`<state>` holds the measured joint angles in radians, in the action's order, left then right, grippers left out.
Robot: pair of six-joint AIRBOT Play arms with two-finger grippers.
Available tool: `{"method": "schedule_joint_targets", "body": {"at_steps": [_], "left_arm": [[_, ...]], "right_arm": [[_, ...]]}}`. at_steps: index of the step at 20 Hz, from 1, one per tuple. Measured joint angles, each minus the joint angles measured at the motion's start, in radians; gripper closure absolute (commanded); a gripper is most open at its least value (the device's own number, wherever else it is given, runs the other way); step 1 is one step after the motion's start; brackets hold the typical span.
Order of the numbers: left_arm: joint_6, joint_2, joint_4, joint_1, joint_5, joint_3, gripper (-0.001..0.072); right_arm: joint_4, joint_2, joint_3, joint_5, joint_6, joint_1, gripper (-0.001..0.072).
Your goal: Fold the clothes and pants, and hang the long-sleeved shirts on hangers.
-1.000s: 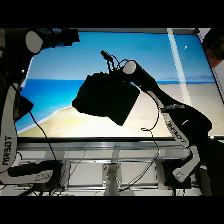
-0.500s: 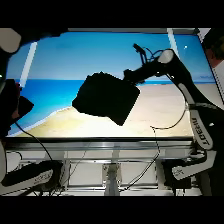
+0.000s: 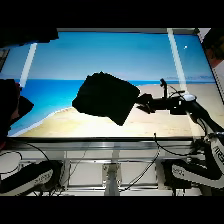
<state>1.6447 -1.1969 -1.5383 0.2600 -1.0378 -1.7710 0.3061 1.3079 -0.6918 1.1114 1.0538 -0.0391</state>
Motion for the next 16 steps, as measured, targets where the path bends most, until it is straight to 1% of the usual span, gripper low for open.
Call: {"method": "schedule_joint_targets", "body": {"at_steps": [2,6,10,13,14,15,16], "left_arm": [[-0.006,0.001,0.018,0.000,-0.020,0.000,0.0684],[-0.037,0.003,0.079,0.000,-0.034,0.000,0.0684],[-0.056,0.003,0.117,0.000,-0.041,0.000,0.0684],[-0.063,0.003,0.128,0.000,-0.045,0.000,0.0684],[-0.064,0.003,0.130,0.000,-0.045,0.000,0.0684],[-0.066,0.003,0.132,0.000,-0.046,0.000,0.0685],[-0.066,0.003,0.133,0.000,-0.047,0.000,0.0685]], "right_arm": [[-0.044,0.023,0.038,-0.036,0.007,0.026,0.0091],[-0.081,0.109,0.030,-0.082,0.021,0.058,0.0091],[-0.112,0.198,0.007,-0.092,0.026,0.078,0.0092],[-0.141,0.249,-0.050,-0.095,0.016,0.116,0.0094],[-0.145,0.269,-0.077,-0.101,0.019,0.131,0.0148],[-0.148,0.291,-0.109,-0.107,0.024,0.147,0.0370],[-0.154,0.312,-0.140,-0.114,0.031,0.163,0.0618]]}}
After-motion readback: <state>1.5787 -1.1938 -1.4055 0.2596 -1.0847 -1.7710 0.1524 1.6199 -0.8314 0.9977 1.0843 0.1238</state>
